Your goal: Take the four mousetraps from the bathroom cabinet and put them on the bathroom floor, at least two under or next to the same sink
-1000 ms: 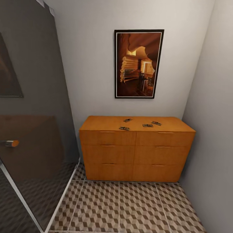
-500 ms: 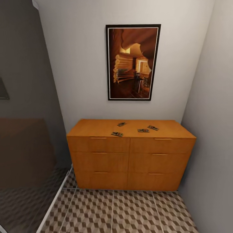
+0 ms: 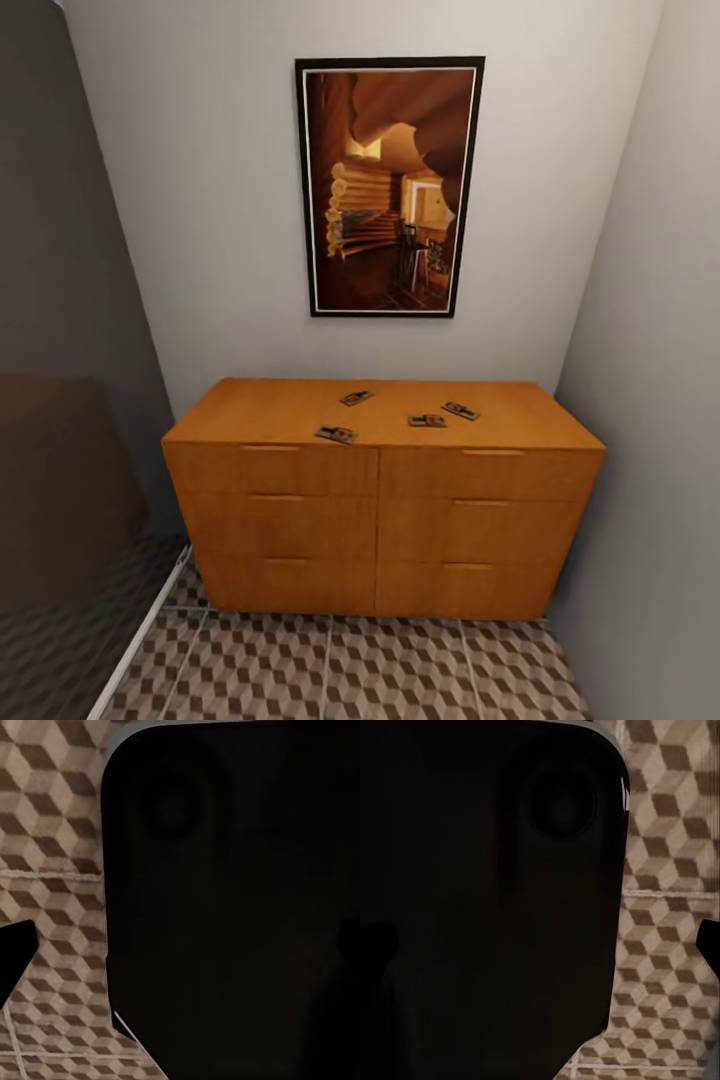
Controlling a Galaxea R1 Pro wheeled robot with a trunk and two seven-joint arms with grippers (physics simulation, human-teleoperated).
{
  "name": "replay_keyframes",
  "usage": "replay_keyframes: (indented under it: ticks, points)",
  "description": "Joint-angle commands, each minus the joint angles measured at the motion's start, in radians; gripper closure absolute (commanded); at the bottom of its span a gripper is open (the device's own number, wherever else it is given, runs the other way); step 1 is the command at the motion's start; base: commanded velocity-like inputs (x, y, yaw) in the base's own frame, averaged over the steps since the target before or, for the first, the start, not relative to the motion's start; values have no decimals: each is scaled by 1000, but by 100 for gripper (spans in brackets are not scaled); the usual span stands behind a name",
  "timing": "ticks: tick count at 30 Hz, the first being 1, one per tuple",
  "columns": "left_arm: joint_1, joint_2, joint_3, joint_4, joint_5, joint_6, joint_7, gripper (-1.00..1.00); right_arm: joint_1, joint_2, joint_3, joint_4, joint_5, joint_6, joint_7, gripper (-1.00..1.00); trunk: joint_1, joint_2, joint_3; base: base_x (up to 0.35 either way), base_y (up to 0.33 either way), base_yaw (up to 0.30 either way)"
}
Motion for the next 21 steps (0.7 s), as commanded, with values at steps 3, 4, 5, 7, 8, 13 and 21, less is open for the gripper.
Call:
replay_keyframes:
  ticks: [3, 4, 5, 7, 8, 13, 21]
  points:
    - [0, 0, 1, 0, 1, -1, 0, -100, 0, 0, 0, 1, 1, -3, 0, -100, 0, 0, -1, 114, -79, 0]
    - [0, 0, 1, 0, 1, -1, 0, -100, 0, 0, 0, 1, 1, -3, 0, -100, 0, 0, -1, 71, -50, 0]
    - [0, -1, 1, 0, 1, -1, 0, -100, 0, 0, 0, 1, 1, -3, 0, -100, 0, 0, -1, 57, -40, 0]
    - [0, -1, 1, 0, 1, -1, 0, -100, 0, 0, 0, 1, 1, -3, 0, -100, 0, 0, -1, 46, -32, 0]
    - [0, -1, 1, 0, 0, -2, 0, -100, -1, 0, 0, 1, 1, -3, 0, -100, 0, 0, -1, 37, -26, 0]
    - [0, -2, 1, -1, 0, -3, 0, -100, 0, 0, 0, 1, 1, -3, 0, -100, 0, 0, -1, 20, -14, 0]
    - [0, -2, -1, -2, 0, -2, 0, -100, -1, 0, -4, 1, -4, -4, 0, -100, 0, 0, -1, 6, -4, 0]
